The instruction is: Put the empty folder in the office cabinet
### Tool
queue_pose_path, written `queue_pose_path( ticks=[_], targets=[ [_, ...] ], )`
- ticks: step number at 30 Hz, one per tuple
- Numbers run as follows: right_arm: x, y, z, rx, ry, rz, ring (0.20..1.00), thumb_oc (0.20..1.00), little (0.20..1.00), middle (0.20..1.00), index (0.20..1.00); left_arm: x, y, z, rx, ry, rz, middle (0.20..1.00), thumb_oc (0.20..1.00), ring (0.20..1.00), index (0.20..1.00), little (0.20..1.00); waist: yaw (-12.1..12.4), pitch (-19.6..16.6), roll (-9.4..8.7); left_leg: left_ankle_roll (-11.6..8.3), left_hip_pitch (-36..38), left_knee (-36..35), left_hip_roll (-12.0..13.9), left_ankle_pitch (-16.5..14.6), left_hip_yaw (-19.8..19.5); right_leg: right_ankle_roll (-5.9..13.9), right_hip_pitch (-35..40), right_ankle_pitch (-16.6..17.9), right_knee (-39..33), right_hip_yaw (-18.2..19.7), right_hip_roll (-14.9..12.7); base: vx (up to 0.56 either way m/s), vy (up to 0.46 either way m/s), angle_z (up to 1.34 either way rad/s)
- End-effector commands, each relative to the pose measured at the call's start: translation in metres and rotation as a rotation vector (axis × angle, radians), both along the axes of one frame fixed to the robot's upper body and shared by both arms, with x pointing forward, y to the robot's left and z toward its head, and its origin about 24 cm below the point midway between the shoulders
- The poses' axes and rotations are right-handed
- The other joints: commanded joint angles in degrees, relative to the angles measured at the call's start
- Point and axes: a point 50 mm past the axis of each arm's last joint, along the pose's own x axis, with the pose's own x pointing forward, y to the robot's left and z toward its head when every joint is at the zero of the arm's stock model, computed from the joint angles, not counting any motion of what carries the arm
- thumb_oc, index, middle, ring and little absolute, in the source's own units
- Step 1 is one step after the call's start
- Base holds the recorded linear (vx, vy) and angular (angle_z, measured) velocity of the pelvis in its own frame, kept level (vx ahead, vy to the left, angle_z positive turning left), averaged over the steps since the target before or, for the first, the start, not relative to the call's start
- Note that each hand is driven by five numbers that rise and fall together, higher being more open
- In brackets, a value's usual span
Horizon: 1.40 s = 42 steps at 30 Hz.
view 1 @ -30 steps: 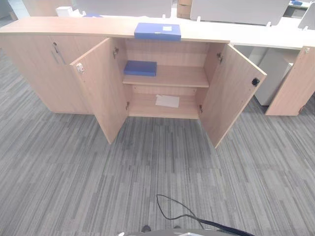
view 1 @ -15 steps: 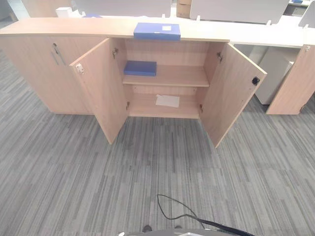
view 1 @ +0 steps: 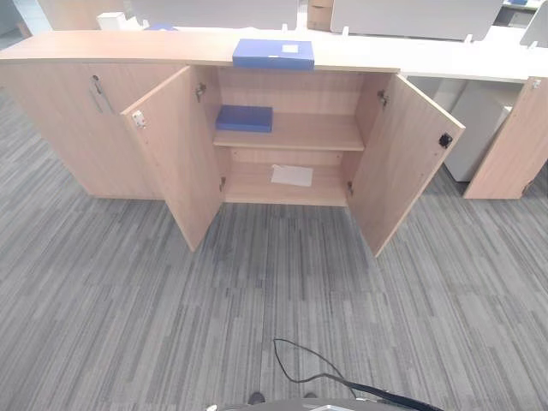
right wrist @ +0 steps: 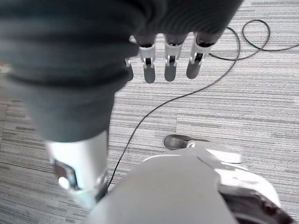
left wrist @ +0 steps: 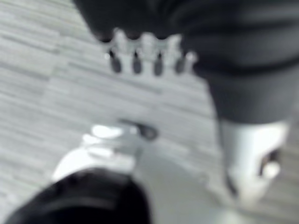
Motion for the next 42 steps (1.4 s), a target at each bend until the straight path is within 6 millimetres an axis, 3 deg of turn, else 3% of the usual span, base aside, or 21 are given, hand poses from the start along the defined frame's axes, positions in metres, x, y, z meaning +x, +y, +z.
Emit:
queue_pose_path(
  ticks=[1, 15, 19, 21, 22, 23, 24, 26, 27, 32, 33, 39, 41, 42],
  targets=[
    [0.017, -0.013, 0.005, -0.052, -0.036, 0.068, 1.000, 1.000, 1.000, 1.000, 1.000, 0.005, -0.009, -0.001, -0.032, 0.006, 0.031, 1.000, 1.000, 1.000, 1.000, 1.000, -0.4, 1.6, 0.04, 0.28, 0.0, -0.3, -2.2, -6.9, 1.2, 2.49, 0.7, -2.1, 0.0, -2.3, 0.9, 0.00, 0.000, 0.00],
    [0.023, -0.014, 0.007, -0.075, -0.080, 0.054, 1.000, 1.000, 1.000, 1.000, 1.000, 0.006, -0.009, -0.001, -0.038, -0.002, 0.065, 1.000, 1.000, 1.000, 1.000, 1.000, -0.4, 2.1, 0.07, -0.06, -0.1, -0.3, -1.8, -6.7, 1.4, 2.51, 0.5, -1.9, 0.0, -2.9, 0.8, 0.00, -0.016, 0.00],
    [0.028, -0.014, 0.009, -0.086, -0.123, 0.031, 1.000, 1.000, 1.000, 1.000, 1.000, 0.007, -0.005, -0.001, 0.031, -0.008, 0.037, 1.000, 1.000, 1.000, 1.000, 1.000, -0.4, 2.3, 0.11, -0.15, -0.1, -0.3, -1.7, -6.5, 1.6, 2.35, 0.6, -2.0, 0.0, -3.3, 0.8, 0.00, -0.067, -0.01],
    [0.038, -0.015, 0.013, -0.076, -0.174, -0.024, 1.000, 1.000, 1.000, 1.000, 1.000, 0.016, -0.001, 0.000, 0.086, -0.035, 0.059, 1.000, 1.000, 1.000, 1.000, 1.000, -0.8, 3.6, -0.15, -0.08, -0.8, 3.1, -1.6, -7.2, 3.5, 1.42, 0.1, -2.1, 0.0, -3.7, 0.4, -0.06, -0.062, 0.00],
    [0.044, -0.016, 0.015, -0.058, -0.197, -0.069, 1.000, 1.000, 1.000, 1.000, 1.000, 0.022, 0.000, 0.001, 0.088, -0.046, 0.061, 1.000, 1.000, 1.000, 1.000, 1.000, -0.7, 4.9, -0.73, 0.12, -4.8, 9.8, -2.2, -8.5, 4.2, 0.69, -0.3, -1.8, 0.7, -3.9, -0.3, -0.11, -0.027, -0.03],
    [0.045, -0.016, 0.016, -0.059, -0.206, -0.077, 1.000, 1.000, 1.000, 1.000, 1.000, 0.024, 0.000, 0.001, 0.090, -0.048, 0.055, 1.000, 1.000, 1.000, 1.000, 1.000, -0.7, 5.3, -0.89, 0.07, -6.3, 11.8, -2.3, -8.7, 4.3, 0.55, -0.5, -1.7, 1.0, -3.9, -0.5, -0.12, -0.038, 0.00],
    [0.050, -0.021, 0.019, -0.074, -0.250, -0.084, 1.000, 1.000, 1.000, 1.000, 1.000, 0.027, -0.002, 0.001, 0.077, -0.047, 0.052, 1.000, 1.000, 1.000, 1.000, 1.000, -0.3, 7.4, -0.84, -1.32, -11.7, 15.9, -1.3, -6.0, 5.7, 0.09, -0.3, -2.1, 2.4, -3.8, -0.4, -0.04, -0.012, 0.04],
    [0.053, -0.024, 0.021, -0.079, -0.273, -0.078, 1.000, 1.000, 1.000, 1.000, 1.000, 0.025, -0.003, 0.001, 0.068, -0.033, 0.027, 1.000, 1.000, 1.000, 1.000, 1.000, -0.1, 8.5, -0.29, -2.39, -14.0, 15.6, -0.3, -4.1, 6.8, -0.12, 0.2, -3.0, 3.1, -3.5, 0.1, 0.08, 0.010, 0.21],
    [0.056, -0.026, 0.022, -0.076, -0.282, -0.073, 1.000, 1.000, 1.000, 1.000, 1.000, 0.018, -0.004, 0.000, 0.054, -0.013, 0.008, 1.000, 1.000, 1.000, 1.000, 1.000, 0.5, 9.2, 0.43, -3.52, -16.1, 12.0, 1.2, -0.3, 7.0, -0.60, 1.3, -3.9, 3.6, -3.0, 1.2, 0.19, 0.012, 0.22],
    [0.052, -0.035, 0.023, -0.077, -0.258, -0.087, 1.000, 1.000, 1.000, 1.000, 1.000, 0.002, -0.009, -0.002, 0.016, 0.030, -0.005, 1.000, 1.000, 1.000, 1.000, 1.000, 3.0, 10.5, 1.18, -6.34, -21.8, 4.0, 5.6, 7.9, 5.9, -1.65, 6.0, -6.3, 3.8, -2.3, 1.9, 0.34, 0.026, 0.02],
    [0.049, -0.040, 0.024, -0.074, -0.264, -0.110, 1.000, 1.000, 1.000, 1.000, 1.000, 0.000, -0.010, -0.003, 0.011, 0.028, -0.047, 1.000, 1.000, 1.000, 1.000, 1.000, 3.1, 11.2, 1.53, -6.99, -23.5, 2.6, 7.4, 8.5, 7.0, -1.70, 7.1, -7.7, 5.2, -2.2, 1.8, 0.33, 0.068, -0.14],
    [0.042, -0.047, 0.024, -0.098, -0.297, -0.104, 1.000, 1.000, 1.000, 1.000, 1.000, 0.001, -0.007, -0.002, 0.018, -0.001, -0.064, 1.000, 1.000, 1.000, 1.000, 1.000, 1.9, 11.9, 3.02, -8.70, -23.4, 2.5, 10.8, 10.4, 8.6, -1.54, 8.6, -12.6, 11.0, -1.0, 1.3, 0.38, 0.134, -0.34],
    [0.041, -0.050, 0.025, -0.116, -0.322, -0.075, 1.000, 1.000, 1.000, 1.000, 1.000, -0.001, -0.003, -0.002, 0.021, -0.001, -0.069, 1.000, 1.000, 1.000, 1.000, 1.000, 1.7, 11.6, 3.18, -8.63, -22.8, 2.6, 10.8, 9.2, 8.9, -1.08, 9.5, -14.1, 12.2, -0.3, 0.8, 0.54, 0.222, -0.50],
    [0.042, -0.050, 0.026, -0.123, -0.328, -0.056, 1.000, 1.000, 1.000, 1.000, 1.000, -0.002, 0.002, -0.001, 0.038, 0.005, -0.065, 1.000, 1.000, 1.000, 1.000, 1.000, 1.8, 10.8, 2.60, -7.49, -22.0, 3.1, 9.7, 6.9, 8.6, -0.59, 11.2, -15.1, 12.7, 0.6, -0.4, 0.54, 0.239, -0.16]
  ],
)
